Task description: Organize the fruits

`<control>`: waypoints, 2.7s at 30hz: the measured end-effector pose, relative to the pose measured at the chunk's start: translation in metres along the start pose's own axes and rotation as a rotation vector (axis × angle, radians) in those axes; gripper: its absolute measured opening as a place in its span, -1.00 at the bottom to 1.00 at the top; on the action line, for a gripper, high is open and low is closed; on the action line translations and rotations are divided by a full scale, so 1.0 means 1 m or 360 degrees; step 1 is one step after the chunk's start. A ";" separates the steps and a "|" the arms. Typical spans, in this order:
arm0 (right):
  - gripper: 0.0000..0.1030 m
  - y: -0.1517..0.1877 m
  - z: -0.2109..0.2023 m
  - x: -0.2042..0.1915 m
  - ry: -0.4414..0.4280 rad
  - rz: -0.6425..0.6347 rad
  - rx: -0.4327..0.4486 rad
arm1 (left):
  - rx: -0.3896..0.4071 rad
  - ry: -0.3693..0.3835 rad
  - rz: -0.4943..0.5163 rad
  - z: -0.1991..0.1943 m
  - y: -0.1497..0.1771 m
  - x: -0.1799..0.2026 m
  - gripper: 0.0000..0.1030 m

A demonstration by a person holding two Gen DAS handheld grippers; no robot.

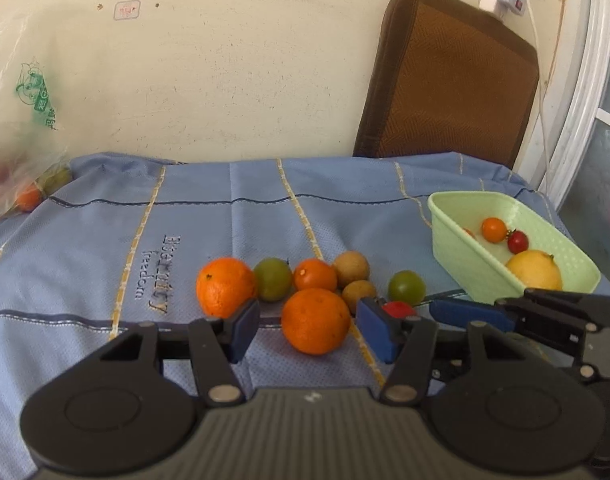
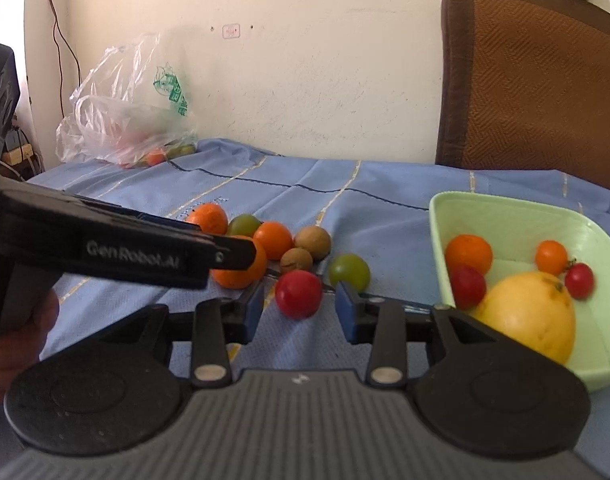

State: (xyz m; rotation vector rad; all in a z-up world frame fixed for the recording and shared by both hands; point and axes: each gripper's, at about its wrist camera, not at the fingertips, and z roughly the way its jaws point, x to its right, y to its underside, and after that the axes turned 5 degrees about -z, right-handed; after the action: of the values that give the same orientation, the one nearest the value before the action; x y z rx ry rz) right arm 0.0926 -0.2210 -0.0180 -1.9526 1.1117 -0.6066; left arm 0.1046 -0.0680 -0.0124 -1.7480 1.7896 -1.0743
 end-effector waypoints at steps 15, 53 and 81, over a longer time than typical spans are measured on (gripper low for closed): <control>-0.41 0.018 -0.031 -0.007 0.0003 0.0001 0.0008 | -0.0049 0.0110 0.0009 -0.023 0.025 0.014 -0.22; -0.16 0.068 -0.086 0.021 0.0081 0.0252 0.0078 | 0.0089 -0.0082 0.0083 -0.043 0.075 0.045 -0.08; -0.16 0.068 -0.087 0.020 0.0084 0.0255 0.0078 | 0.0202 0.0051 0.0013 -0.056 0.075 0.036 -0.13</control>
State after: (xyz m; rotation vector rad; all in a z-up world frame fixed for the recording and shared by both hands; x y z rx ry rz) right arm 0.0070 -0.2936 -0.0231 -1.7947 1.2608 -0.5957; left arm 0.0092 -0.0962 -0.0272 -1.6559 1.7067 -1.1917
